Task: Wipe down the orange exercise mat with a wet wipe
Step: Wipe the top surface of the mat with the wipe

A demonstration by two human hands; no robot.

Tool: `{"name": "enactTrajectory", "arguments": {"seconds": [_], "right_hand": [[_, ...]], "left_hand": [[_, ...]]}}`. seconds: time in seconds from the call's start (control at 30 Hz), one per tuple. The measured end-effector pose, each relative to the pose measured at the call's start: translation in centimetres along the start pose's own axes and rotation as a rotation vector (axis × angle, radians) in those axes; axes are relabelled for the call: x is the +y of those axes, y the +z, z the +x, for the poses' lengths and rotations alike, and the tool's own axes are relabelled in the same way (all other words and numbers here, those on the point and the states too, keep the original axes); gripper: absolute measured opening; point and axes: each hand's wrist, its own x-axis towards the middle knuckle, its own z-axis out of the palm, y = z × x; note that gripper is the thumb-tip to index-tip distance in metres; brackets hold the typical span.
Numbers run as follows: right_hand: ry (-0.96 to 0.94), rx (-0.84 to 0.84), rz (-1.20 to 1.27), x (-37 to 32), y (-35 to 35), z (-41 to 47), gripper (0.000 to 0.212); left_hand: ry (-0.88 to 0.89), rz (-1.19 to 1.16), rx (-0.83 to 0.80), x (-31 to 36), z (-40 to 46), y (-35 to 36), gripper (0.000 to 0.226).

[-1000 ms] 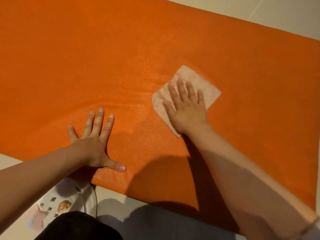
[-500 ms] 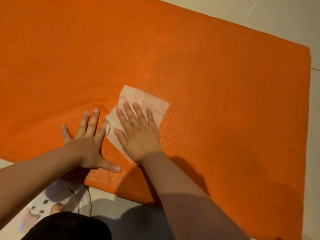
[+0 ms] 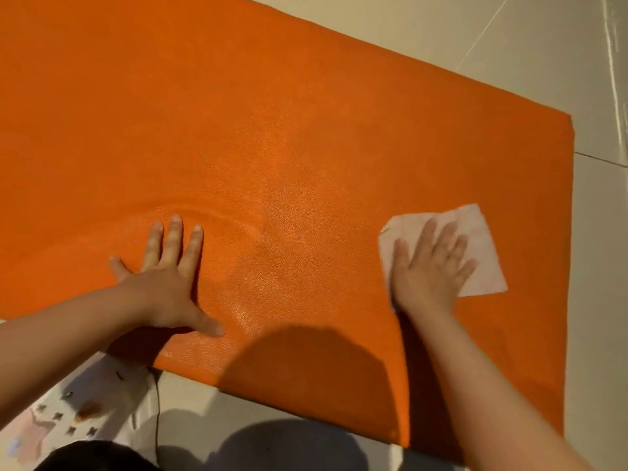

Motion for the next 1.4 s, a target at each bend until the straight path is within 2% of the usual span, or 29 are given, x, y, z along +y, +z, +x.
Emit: {"name": "enactTrajectory", "arguments": {"seconds": [0.1,0.13,0.2,0.23,0.3,0.37,0.47,0.53,0.63,0.73,0.83,0.9,1.0,1.07,1.23,1.3,1.4], "right_hand": [[-0.354,0.058,-0.034,-5.0,3.2,-6.4,0.073],[-0.460,0.053,-0.057,-5.9,4.1,-8.0,0.070],[-0.561,0.026,-0.084,-5.9,4.7,-9.0,0.064],[-0.553,0.009,-0.066,-4.9,4.2,-8.4,0.063],[-0.440,0.016,-0.043,-0.7,2.8,-6.1,0.064],[-0.191,0.030,-0.035,5.5,0.8,-3.5,0.068],[0.173,0.043,-0.006,13.5,-2.2,-1.2,0.077],[0.289,0.045,0.031,14.8,-2.5,-0.9,0.072],[0.359,0.060,0.045,11.4,-1.4,-0.8,0.066],[0.220,0.046,0.030,6.6,0.0,-1.5,0.068],[-0.144,0.011,-0.006,0.5,0.8,-2.3,0.079],[-0.395,-0.056,-0.020,-2.6,0.9,-2.3,0.074],[-0.561,-0.120,-0.074,-2.6,-0.3,0.6,0.068],[-0.482,-0.085,-0.091,0.5,-1.6,3.8,0.074],[0.103,-0.052,-0.024,12.5,-6.1,9.0,0.079],[0.204,-0.027,0.014,13.4,-6.0,8.7,0.078],[0.324,0.013,0.074,11.0,-4.8,7.6,0.073]], "left_hand": [[0.028,-0.192,0.136,2.3,0.1,0.3,0.127],[0.069,-0.192,0.193,3.1,0.1,0.4,0.119],[0.201,-0.038,0.269,4.5,0.0,0.9,0.115],[0.253,0.047,0.263,5.2,-0.1,1.2,0.116],[0.288,0.169,0.194,6.4,-0.1,1.7,0.117],[0.279,0.256,0.135,7.1,-0.1,2.0,0.118],[0.268,0.263,0.084,7.4,-0.2,1.3,0.121],[0.269,0.248,0.073,7.5,-0.1,0.8,0.122],[0.254,0.244,0.097,7.6,-0.2,0.8,0.122],[0.242,0.235,0.134,8.0,-0.1,1.1,0.129],[0.243,0.209,0.152,8.3,-0.1,1.2,0.130],[0.244,0.241,0.165,8.0,-0.1,1.3,0.129],[0.238,0.301,0.154,7.7,0.0,1.3,0.123],[0.254,0.292,0.156,7.6,0.2,1.4,0.124],[0.294,0.258,0.160,7.1,0.1,1.7,0.119],[0.294,0.293,0.158,7.0,0.2,1.7,0.118],[0.296,0.297,0.163,7.4,0.3,1.5,0.116]]}}
